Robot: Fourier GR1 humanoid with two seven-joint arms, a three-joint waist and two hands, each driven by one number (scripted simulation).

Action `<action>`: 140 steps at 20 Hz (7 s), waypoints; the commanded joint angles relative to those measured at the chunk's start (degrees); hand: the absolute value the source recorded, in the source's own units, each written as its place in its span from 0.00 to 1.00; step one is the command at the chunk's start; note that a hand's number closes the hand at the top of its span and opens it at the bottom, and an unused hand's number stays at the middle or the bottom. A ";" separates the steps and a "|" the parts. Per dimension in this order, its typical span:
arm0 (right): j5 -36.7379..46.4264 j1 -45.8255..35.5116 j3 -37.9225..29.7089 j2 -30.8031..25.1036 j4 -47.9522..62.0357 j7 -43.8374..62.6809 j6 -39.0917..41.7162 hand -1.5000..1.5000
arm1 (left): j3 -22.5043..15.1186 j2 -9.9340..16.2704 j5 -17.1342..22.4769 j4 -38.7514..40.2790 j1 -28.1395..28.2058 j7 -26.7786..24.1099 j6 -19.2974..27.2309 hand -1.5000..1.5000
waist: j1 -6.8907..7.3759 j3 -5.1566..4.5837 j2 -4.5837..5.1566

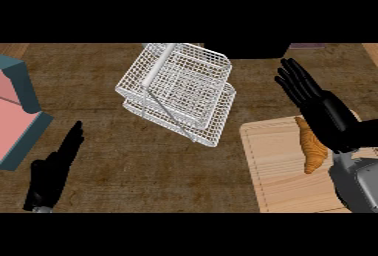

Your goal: Pick the croissant from the cutting board and place it in the tiered basket

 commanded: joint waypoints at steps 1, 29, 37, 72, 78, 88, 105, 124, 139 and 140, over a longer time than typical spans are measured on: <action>3.81 -0.76 -1.98 2.36 8.50 -3.10 -3.02 0.00 | -2.63 -2.01 -3.03 -2.77 -0.22 0.22 1.09 0.50 | 1.03 -1.22 -1.14; 48.41 -15.63 21.59 -15.84 16.37 46.21 -0.02 0.00 | -2.06 -11.02 2.73 10.59 -9.48 -11.54 -9.82 0.50 | -0.23 -1.98 -2.58; 39.88 -22.43 20.78 -11.54 0.46 73.26 18.00 0.00 | -1.56 -12.29 1.89 12.17 -10.13 -12.67 -9.91 0.50 | -0.64 -1.42 -1.88; 58.10 0.53 14.28 -7.85 4.61 67.64 10.33 0.00 | 1.86 -14.27 -1.12 10.76 -10.26 -11.84 -13.29 0.50 | 0.26 -1.28 -1.40; 60.84 3.49 10.96 -7.33 6.66 63.09 9.28 0.00 | 2.67 -14.39 -1.12 7.21 -9.88 -8.95 -14.14 0.50 | 0.37 -1.26 -1.42; 70.47 0.16 7.55 0.23 16.44 48.28 1.26 1.00 | 6.65 -16.14 -2.68 15.79 -11.75 -14.84 -18.46 0.50 | 0.54 -1.27 -1.25; 75.11 30.64 8.79 -2.63 -26.28 53.43 4.17 1.00 | 8.35 -16.89 -4.40 12.52 -8.23 -12.73 -19.82 0.50 | -0.46 -1.31 -1.49; 69.74 -4.35 3.34 10.38 -44.15 68.55 12.55 1.00 | 6.88 -19.71 -6.80 10.65 -9.25 -11.01 -18.56 0.50 | 1.22 -1.40 -1.39; 71.99 -47.18 -8.22 24.49 1.80 67.91 7.85 1.00 | 7.92 -19.72 -6.97 12.30 -13.14 -8.52 -19.17 0.50 | 2.31 -1.41 -1.03; 72.75 -47.92 -7.55 24.98 4.12 67.95 6.56 1.00 | 7.14 -20.28 -7.17 10.46 -13.23 -6.85 -18.77 0.50 | 2.23 -1.37 -1.15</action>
